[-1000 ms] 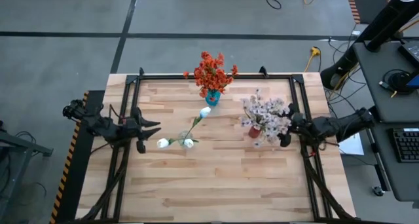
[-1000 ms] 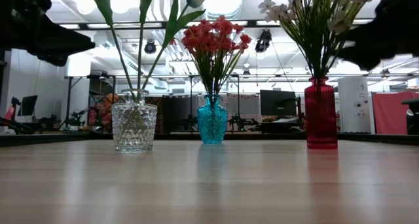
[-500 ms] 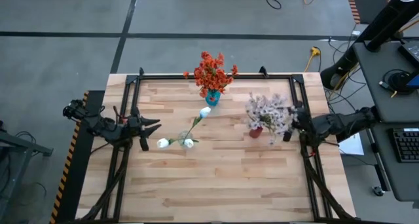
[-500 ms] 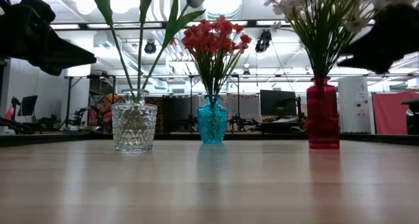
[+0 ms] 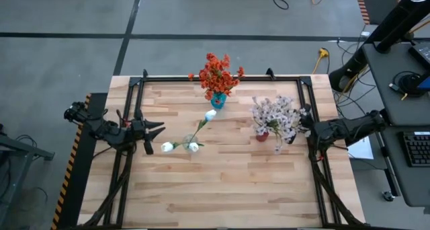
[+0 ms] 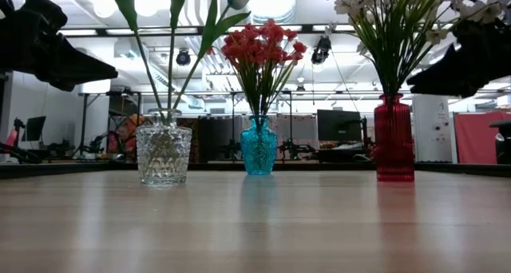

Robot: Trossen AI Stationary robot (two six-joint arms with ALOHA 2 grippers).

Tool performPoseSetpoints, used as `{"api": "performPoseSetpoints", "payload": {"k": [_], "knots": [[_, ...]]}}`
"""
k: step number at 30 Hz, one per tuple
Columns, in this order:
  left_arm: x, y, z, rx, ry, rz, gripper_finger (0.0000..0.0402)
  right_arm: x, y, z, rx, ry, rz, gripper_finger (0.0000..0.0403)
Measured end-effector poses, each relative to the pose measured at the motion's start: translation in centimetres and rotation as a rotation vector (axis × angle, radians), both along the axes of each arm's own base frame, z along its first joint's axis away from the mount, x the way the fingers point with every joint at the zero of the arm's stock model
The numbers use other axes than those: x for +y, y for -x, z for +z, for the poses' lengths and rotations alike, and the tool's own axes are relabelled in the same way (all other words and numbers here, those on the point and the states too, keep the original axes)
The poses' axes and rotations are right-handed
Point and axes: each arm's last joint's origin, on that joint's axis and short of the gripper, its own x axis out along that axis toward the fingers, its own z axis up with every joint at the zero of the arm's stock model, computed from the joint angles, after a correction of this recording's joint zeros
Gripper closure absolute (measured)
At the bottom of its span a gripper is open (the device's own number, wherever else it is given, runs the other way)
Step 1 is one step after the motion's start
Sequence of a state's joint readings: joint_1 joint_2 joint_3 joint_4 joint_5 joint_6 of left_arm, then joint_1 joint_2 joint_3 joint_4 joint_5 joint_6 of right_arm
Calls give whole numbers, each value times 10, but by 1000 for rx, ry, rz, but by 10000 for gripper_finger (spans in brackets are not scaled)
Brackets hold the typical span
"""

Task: Sort flowers into vase by color
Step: Return to Home Position

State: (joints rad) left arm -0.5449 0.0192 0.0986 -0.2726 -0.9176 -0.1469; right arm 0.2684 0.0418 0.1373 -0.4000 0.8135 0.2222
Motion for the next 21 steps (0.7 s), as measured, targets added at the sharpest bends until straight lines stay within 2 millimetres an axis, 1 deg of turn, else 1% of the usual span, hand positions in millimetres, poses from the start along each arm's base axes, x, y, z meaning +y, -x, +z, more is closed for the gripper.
{"api": "performPoseSetpoints", "payload": {"k": [1, 14, 21], "knots": [[0, 0, 0, 1, -1, 1, 323, 0, -1, -4, 13, 16, -3, 81], [0, 0, 0, 12, -19, 6, 323, 1, -3, -5, 19, 31, 9, 81], [0, -1, 0, 13, -20, 6, 323, 1, -3, -4, -2, -2, 1, 81]]}}
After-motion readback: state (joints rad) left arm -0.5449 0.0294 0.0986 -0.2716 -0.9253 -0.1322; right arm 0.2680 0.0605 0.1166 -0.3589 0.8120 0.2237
